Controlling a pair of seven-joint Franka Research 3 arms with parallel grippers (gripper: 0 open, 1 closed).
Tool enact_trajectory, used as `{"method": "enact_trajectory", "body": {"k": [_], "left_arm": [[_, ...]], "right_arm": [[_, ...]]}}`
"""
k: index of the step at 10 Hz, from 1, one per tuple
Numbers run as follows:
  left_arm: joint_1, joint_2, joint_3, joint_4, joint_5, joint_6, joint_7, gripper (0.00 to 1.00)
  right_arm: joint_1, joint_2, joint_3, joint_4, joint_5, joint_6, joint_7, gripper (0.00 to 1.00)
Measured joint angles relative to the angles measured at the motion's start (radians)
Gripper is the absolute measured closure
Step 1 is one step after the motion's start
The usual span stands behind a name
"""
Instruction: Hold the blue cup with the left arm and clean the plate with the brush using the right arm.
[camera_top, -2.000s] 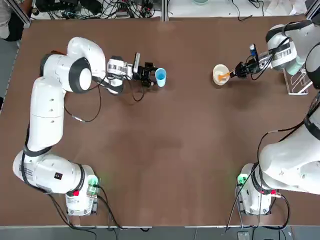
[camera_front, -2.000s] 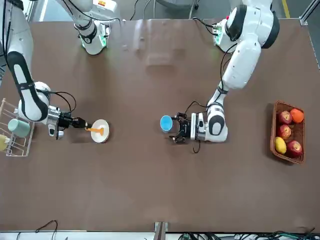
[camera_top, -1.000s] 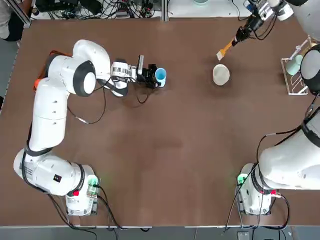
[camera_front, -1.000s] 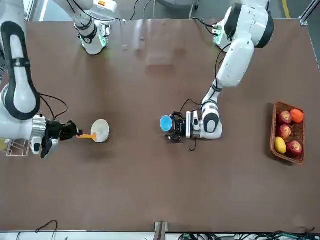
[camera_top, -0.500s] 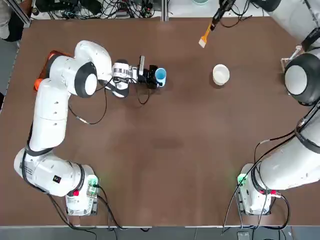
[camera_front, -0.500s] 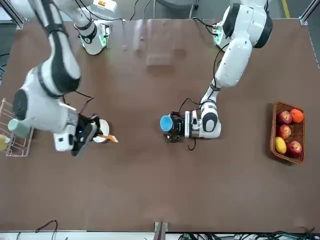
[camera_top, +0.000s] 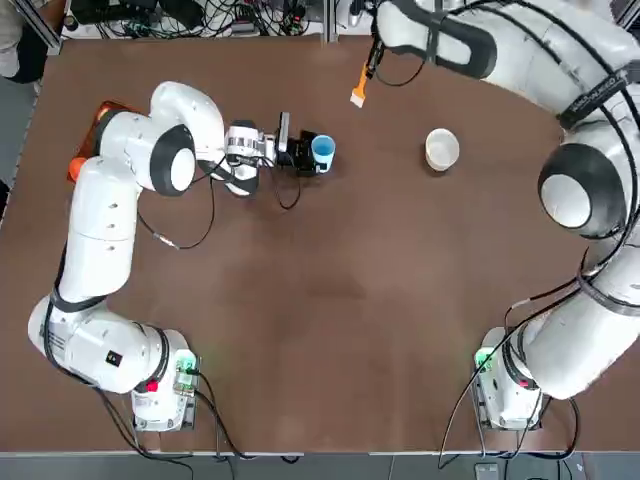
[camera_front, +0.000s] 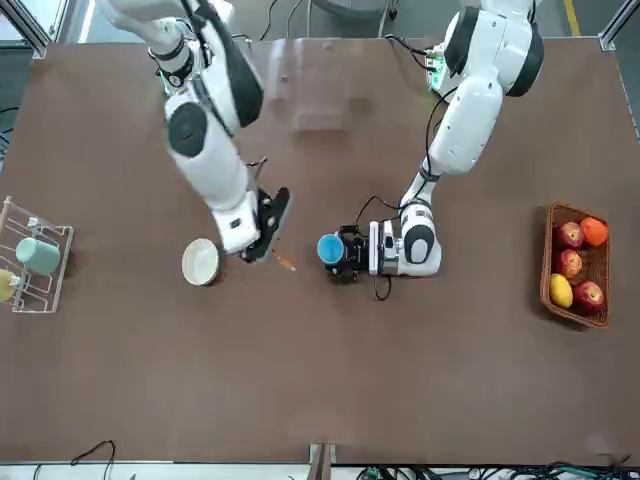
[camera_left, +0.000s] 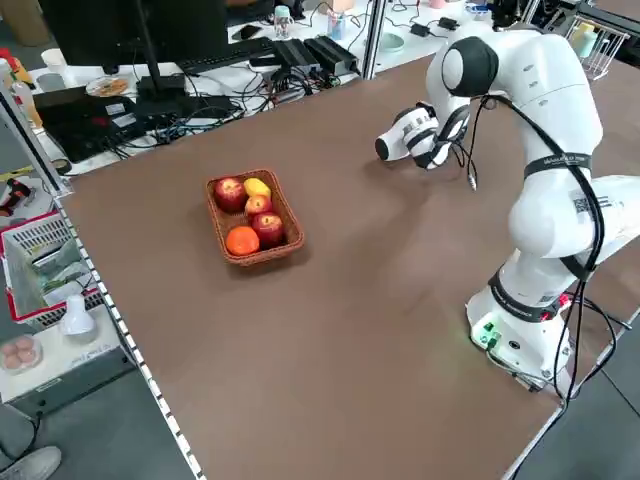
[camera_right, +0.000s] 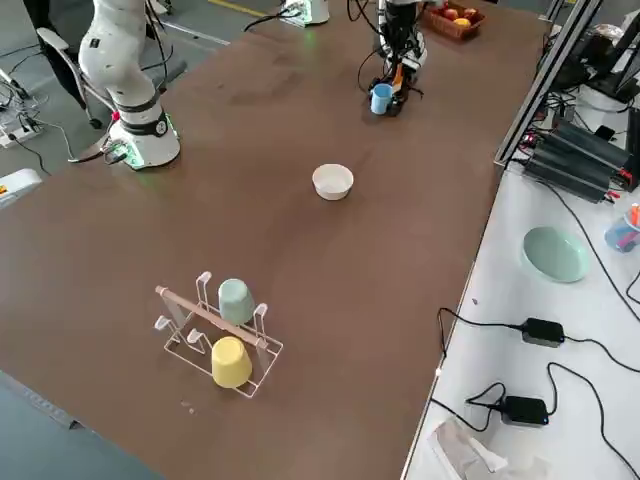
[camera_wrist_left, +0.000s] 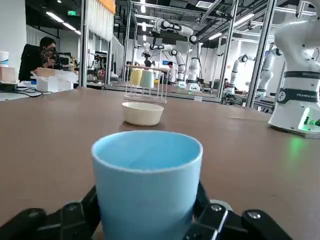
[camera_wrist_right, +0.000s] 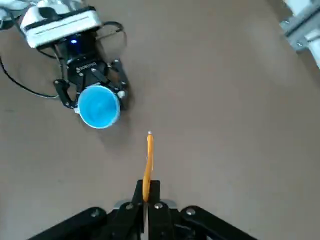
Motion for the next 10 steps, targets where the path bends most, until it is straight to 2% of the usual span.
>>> {"method": "enact_trajectory", "body": {"k": [4, 10], "left_arm": [[-0.001, 0.000, 0.004, 0.001, 0.000, 0.000, 0.002, 0.22], [-0.001, 0.000, 0.004, 0.002, 0.000, 0.000, 0.003, 0.22]], "right_arm": [[0.195, 0.094, -0.061, 0.073, -0.029, 0.028, 0.114, 0.96], [0.251, 0.166, -0.070, 0.109, -0.080, 0.028, 0.193, 0.96]]}}
